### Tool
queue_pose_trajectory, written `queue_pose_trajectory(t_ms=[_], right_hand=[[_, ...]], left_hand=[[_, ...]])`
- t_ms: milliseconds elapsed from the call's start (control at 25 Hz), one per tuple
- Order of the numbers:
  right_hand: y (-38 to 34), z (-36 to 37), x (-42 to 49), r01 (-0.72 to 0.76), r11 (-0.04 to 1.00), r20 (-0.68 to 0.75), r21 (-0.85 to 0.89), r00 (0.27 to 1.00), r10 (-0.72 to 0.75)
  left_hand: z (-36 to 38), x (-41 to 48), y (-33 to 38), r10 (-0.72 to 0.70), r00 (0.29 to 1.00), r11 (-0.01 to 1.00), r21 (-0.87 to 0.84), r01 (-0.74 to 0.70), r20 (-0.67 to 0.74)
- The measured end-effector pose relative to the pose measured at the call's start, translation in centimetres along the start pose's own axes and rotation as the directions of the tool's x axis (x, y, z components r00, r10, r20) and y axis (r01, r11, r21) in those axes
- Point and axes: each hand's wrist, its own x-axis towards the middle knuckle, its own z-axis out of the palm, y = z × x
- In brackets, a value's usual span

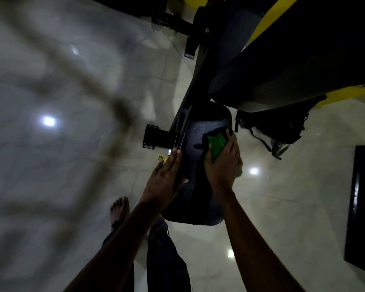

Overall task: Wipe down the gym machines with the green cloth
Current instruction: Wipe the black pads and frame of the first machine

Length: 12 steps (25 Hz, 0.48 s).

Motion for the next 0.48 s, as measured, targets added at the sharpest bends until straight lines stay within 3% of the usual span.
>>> queue_pose_trajectory(t_ms=[160,320,480], right_hand=[[1.2,-0.3,0.6,0.069,0.998,0.050,0.010,0.996,-0.069],[-0.6,-0.3,6.2,-0.071,0.995,-0.013,0.076,0.997,0.072],[2.0,0.0,2.1,-0.061,0.988,0.003,0.141,0.998,0.061]], left_hand=[[0.2,0.2,0.0,-0.017,0.999,0.999,-0.028,0.017,0.027],[0.1,0.5,0.1,-0.012,1.000,1.000,-0.027,0.013,0.025],[-0.3,0.2,0.6,-0.025,0.999,0.996,-0.085,0.029,0.041]])
